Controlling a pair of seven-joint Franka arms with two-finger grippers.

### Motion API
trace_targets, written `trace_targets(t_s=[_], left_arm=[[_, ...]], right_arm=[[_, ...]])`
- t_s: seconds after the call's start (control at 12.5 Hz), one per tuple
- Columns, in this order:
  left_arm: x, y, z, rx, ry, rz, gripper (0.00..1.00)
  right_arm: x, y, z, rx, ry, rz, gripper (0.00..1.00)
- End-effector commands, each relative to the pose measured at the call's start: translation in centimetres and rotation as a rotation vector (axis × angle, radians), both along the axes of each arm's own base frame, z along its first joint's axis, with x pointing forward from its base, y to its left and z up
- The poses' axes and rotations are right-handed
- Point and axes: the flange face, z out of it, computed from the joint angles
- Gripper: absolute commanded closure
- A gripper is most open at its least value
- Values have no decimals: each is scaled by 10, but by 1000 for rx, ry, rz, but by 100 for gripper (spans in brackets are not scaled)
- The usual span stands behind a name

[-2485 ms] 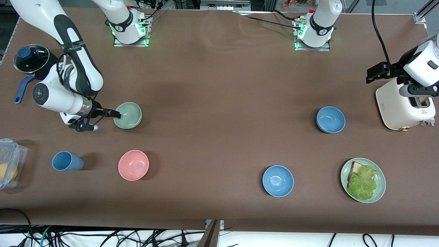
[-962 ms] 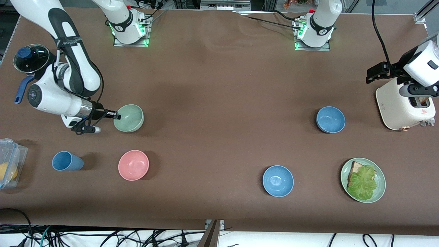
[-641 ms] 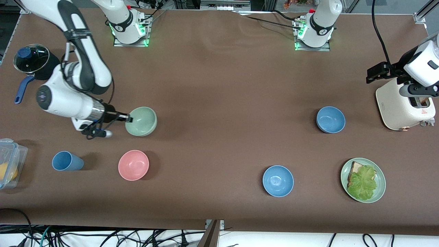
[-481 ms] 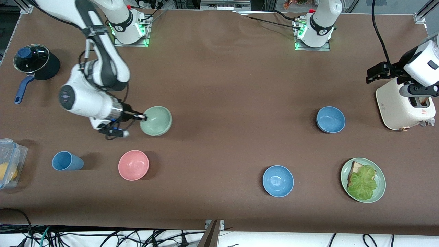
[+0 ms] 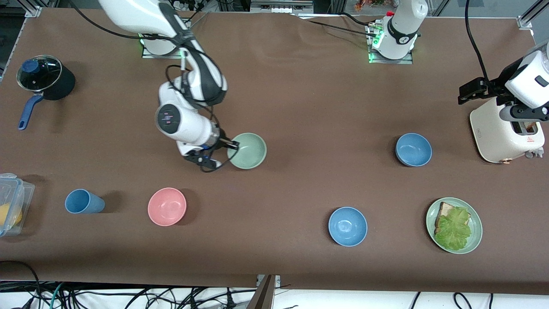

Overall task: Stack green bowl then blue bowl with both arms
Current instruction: 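Slide the green bowl with the right gripper toward the table middle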

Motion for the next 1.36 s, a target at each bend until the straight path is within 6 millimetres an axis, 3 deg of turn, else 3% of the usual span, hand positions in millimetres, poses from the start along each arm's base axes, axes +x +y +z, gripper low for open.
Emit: trace_targets(t_s=[0.0,0.24,0.72,0.96,1.04,1.12,1.2,1.28], left_arm=[[-1,1,5,16,9,7,0],[-1,1,5,16,11,5,0],[-2,-5,5,14,12,-6,0],[-2,-5,6,14,11,-6,0],[-2,-5,6,14,11,-6,0],[-2,-5,5,14,12,-6,0],[-2,-6,7,14,9,-7,0],[-2,-7,5,14,12,-9,0]], right_arm=[[-7,43,-15,-4,21,-46,100],[-32,83,-33,-18,26,-77,100],[-62,132,-60,-29,37,-95,100],[-62,131,-63,-33,37,-86,100],[-59,132,-60,-25,29,-82,82],[-54,134,-51,-17,19,-82,23],[-47,132,-43,-13,1,-74,0],[-41,133,-32,-4,-14,-70,0]])
